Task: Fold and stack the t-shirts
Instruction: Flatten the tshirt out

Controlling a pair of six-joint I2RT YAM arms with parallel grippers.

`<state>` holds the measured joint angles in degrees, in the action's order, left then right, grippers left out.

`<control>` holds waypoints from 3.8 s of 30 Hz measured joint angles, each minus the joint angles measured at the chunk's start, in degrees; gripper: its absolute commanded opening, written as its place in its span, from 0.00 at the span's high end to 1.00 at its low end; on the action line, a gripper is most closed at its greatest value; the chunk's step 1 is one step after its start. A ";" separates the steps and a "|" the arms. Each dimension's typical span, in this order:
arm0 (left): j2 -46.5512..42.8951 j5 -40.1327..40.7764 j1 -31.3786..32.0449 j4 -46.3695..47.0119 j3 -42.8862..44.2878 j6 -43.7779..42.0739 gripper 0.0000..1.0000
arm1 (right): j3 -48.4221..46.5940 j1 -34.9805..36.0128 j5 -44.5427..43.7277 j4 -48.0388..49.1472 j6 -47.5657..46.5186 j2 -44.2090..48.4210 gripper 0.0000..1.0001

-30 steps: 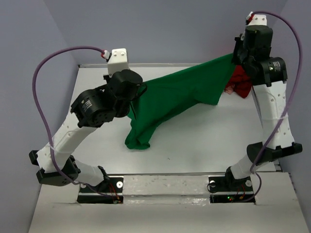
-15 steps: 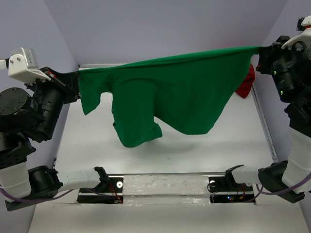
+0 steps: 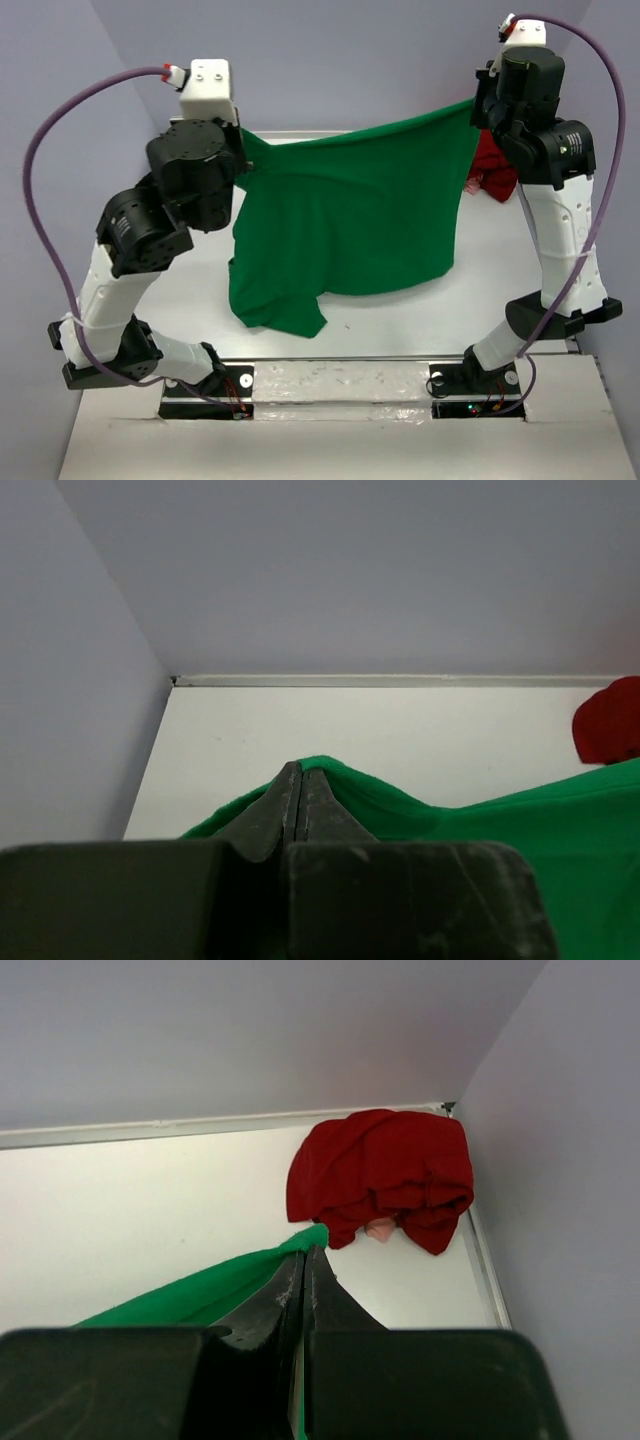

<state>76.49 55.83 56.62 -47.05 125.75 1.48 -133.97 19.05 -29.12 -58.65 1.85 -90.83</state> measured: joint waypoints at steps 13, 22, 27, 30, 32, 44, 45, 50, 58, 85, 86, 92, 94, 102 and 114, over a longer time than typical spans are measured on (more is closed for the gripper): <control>7.30 -15.56 -3.89 9.86 -26.25 4.00 1.00 | 0.59 -0.15 -2.93 -0.13 -0.17 0.28 1.00; 25.90 -28.33 -2.03 16.83 -38.56 10.16 1.00 | 1.49 1.44 -3.96 -1.03 -0.20 0.26 1.00; 33.48 -31.93 0.22 20.63 -38.64 12.57 1.00 | 1.73 3.30 -4.79 -1.42 -0.20 -0.94 1.00; 36.00 -33.48 1.25 23.02 -39.10 13.75 0.96 | 1.73 3.91 -5.01 -1.46 -0.22 -1.77 1.00; 36.44 -33.92 1.75 24.39 -40.06 14.27 0.81 | 1.75 3.96 -5.01 -1.49 -0.33 -2.21 1.00; 27.30 -29.62 1.40 27.43 -47.19 18.53 0.16 | 2.91 3.96 -5.01 -1.40 -0.57 -2.36 1.00; 26.91 -29.51 1.38 27.43 -47.25 18.62 0.16 | 2.91 3.96 -5.01 -1.40 -0.57 -2.36 1.00; 19.61 -30.75 -1.49 29.86 -51.69 20.61 0.26 | 2.97 3.96 -4.98 -1.38 -0.57 -2.36 1.00; 18.75 -42.62 -11.96 36.68 -63.91 22.38 0.32 | 4.52 3.96 -4.94 -1.33 -0.57 -2.32 1.00; 20.20 -55.56 -13.60 46.21 -69.20 28.85 0.32 | 4.61 4.61 -3.96 -1.31 -0.57 -2.19 1.00; 20.52 -55.21 -13.68 46.01 -69.42 29.03 0.32 | 4.61 4.61 -3.89 -1.29 -0.57 -2.19 1.00; 23.02 -53.92 -14.34 45.33 -70.03 29.99 0.32 | 4.61 4.61 -3.76 -1.31 -0.57 -2.19 1.00; 23.04 -53.70 -14.36 45.64 -70.03 30.08 0.34 | 4.61 4.61 -3.65 -1.31 -0.57 -2.19 1.00; 24.04 -54.12 -14.82 47.23 -70.03 30.40 0.60 | 4.61 4.61 -3.41 -1.29 -0.57 -2.19 1.00; 24.92 -55.08 -15.56 48.30 -70.03 30.67 0.92 | 4.61 4.61 -3.28 -1.29 -0.57 -2.19 1.00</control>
<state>101.41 0.75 41.06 1.26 55.72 32.14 -129.36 23.66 -32.40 -59.94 1.28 -93.01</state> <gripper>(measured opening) 0.183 0.011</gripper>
